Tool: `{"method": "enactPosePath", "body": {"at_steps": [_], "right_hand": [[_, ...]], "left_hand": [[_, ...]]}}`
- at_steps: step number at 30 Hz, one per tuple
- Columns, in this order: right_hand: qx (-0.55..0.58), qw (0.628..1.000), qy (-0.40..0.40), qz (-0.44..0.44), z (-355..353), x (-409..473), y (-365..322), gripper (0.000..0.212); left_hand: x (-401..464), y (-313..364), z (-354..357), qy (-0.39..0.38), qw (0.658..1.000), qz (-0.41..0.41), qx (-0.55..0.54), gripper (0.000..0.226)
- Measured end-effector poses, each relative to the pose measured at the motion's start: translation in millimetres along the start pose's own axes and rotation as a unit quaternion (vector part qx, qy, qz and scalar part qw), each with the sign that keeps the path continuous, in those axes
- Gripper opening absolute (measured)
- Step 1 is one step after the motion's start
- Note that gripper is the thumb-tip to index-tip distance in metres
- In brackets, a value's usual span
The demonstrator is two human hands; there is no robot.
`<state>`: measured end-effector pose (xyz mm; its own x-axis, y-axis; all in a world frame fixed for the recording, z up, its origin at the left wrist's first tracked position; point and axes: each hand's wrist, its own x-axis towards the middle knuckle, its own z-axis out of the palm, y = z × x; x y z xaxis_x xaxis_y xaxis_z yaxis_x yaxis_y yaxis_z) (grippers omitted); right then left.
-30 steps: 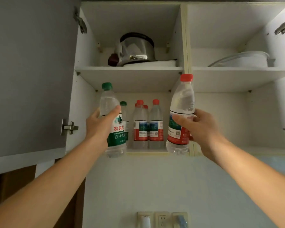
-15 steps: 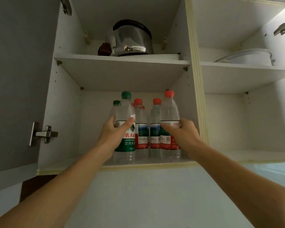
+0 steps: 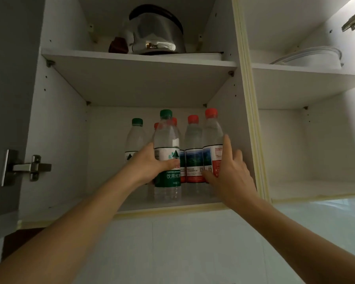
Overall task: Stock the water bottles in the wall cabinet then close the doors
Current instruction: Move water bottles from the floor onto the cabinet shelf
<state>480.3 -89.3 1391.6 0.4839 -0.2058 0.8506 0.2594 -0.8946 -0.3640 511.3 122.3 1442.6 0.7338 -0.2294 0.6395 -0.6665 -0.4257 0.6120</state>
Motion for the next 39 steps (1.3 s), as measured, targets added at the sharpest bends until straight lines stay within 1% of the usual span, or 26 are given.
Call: {"method": "enactPosePath", "body": {"at_steps": [1, 4, 5, 10, 13, 15, 19, 23, 25, 27, 30, 31, 32, 33, 35, 36, 37, 38, 39], "right_hand": [[-0.016, 1.000, 0.010, -0.004, 1.7, -0.9, 1.5, 0.104], [-0.050, 0.998, 0.025, -0.020, 5.1, -4.3, 8.5, 0.106], [-0.051, 0.998, 0.023, -0.025, 5.9, -5.7, 11.1, 0.106], [-0.016, 0.999, 0.012, -0.043, 10.0, -10.3, 20.4, 0.092], [-0.054, 0.995, 0.038, -0.072, 9.1, -13.2, 19.9, 0.079], [-0.078, 0.992, 0.047, -0.089, 8.7, -15.1, 19.1, 0.075], [-0.093, 0.991, 0.038, -0.085, 7.7, -15.1, 16.2, 0.079], [-0.147, 0.986, 0.023, -0.077, 3.4, -10.1, 15.0, 0.088], [-0.179, 0.981, 0.017, -0.078, 0.6, -8.9, 14.3, 0.089], [-0.218, 0.972, 0.020, -0.083, -1.8, -8.6, 12.5, 0.086], [-0.259, 0.961, 0.019, -0.093, -5.2, -7.6, 10.9, 0.084], [-0.262, 0.960, 0.017, -0.094, -6.4, -7.0, 10.9, 0.085], [-0.265, 0.959, 0.016, -0.095, -7.1, -6.5, 11.3, 0.086], [-0.272, 0.957, 0.017, -0.097, -7.5, -6.1, 11.4, 0.086], [-0.267, 0.957, 0.023, -0.114, -7.1, -6.0, 7.4, 0.085], [-0.238, 0.962, 0.026, -0.130, -5.7, -6.2, 3.2, 0.082], [-0.195, 0.969, 0.027, -0.148, -3.8, -6.4, -2.7, 0.076], [-0.148, 0.976, 0.020, -0.160, -1.1, -6.4, -10.1, 0.071], [-0.103, 0.981, 0.010, -0.163, 1.9, -6.1, -18.1, 0.067]], "left_hand": [[2.7, -0.3, 5.0, -0.004, 1.000, 0.000, -0.003, 0.036], [9.2, -1.0, 19.5, -0.002, 1.000, -0.003, 0.002, 0.053], [11.5, -1.7, 23.5, -0.001, 1.000, -0.001, 0.004, 0.056], [19.8, -3.6, 34.3, -0.001, 1.000, -0.002, -0.007, 0.056], [23.2, -5.1, 38.9, 0.007, 1.000, -0.002, -0.011, 0.056], [25.4, -5.9, 45.4, 0.015, 1.000, 0.006, -0.016, 0.054], [31.0, -7.0, 63.1, 0.048, 0.999, 0.016, -0.001, 0.050], [31.3, -6.6, 70.9, 0.061, 0.998, 0.020, 0.008, 0.051], [28.2, -5.6, 70.2, 0.055, 0.998, 0.024, 0.014, 0.052], [22.6, -4.5, 68.6, 0.039, 0.998, 0.024, 0.032, 0.052], [11.9, -2.5, 58.4, 0.013, 0.994, 0.044, 0.103, 0.050], [7.7, -2.0, 51.2, 0.017, 0.990, 0.054, 0.126, 0.052], [3.4, -1.5, 42.1, 0.037, 0.986, 0.062, 0.149, 0.056], [-0.6, -1.9, 31.5, 0.075, 0.979, 0.071, 0.174, 0.062], [-5.8, -7.4, 9.0, 0.179, 0.954, 0.102, 0.216, 0.066], [-7.1, -12.1, -1.7, 0.221, 0.942, 0.117, 0.225, 0.066], [-7.6, -17.3, -11.5, 0.246, 0.935, 0.119, 0.228, 0.067], [-7.8, -23.4, -19.4, 0.253, 0.936, 0.101, 0.224, 0.073], [-7.1, -29.9, -24.5, 0.245, 0.944, 0.067, 0.213, 0.081]]}}
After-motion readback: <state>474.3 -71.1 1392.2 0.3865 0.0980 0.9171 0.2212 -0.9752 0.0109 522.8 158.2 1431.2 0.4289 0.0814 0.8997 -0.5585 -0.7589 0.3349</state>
